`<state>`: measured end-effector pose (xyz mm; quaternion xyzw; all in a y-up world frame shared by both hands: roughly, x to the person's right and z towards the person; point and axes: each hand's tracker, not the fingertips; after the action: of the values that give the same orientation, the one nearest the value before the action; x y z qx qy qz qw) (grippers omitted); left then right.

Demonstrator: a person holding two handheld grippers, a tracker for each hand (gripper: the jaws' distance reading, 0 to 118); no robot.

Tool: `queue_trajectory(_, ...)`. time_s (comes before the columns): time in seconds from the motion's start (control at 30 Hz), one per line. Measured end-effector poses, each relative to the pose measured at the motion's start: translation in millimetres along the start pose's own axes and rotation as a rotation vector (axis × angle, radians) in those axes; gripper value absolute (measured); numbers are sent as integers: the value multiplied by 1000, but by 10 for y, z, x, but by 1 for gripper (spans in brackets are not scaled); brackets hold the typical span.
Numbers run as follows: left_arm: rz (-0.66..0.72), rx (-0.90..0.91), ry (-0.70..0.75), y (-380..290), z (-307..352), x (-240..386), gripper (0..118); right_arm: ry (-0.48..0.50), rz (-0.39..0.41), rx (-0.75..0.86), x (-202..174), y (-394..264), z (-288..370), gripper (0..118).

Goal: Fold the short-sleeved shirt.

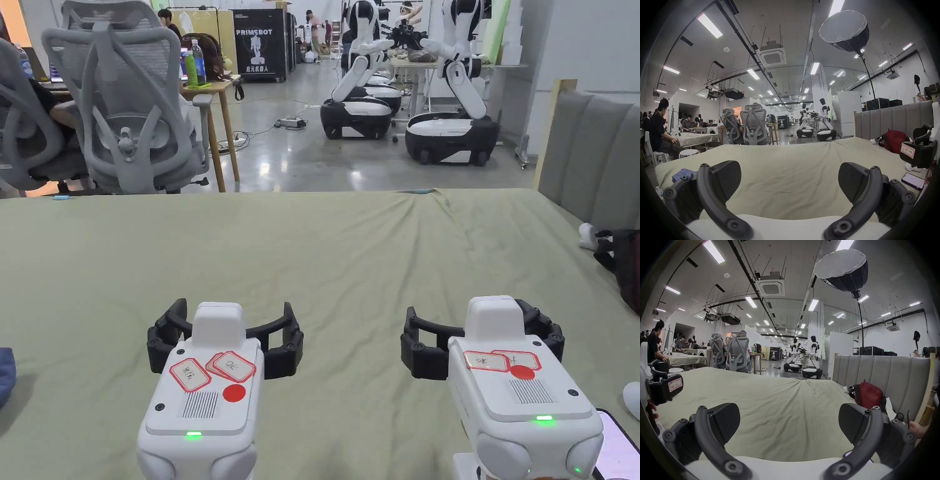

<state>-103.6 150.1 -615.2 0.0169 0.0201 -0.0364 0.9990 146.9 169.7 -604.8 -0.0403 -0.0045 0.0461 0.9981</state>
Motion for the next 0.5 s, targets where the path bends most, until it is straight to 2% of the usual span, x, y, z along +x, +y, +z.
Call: queue_trajectory(0.5,-5,8,-4,31,12,18,118,-5,-4,-3,19,3,2,118)
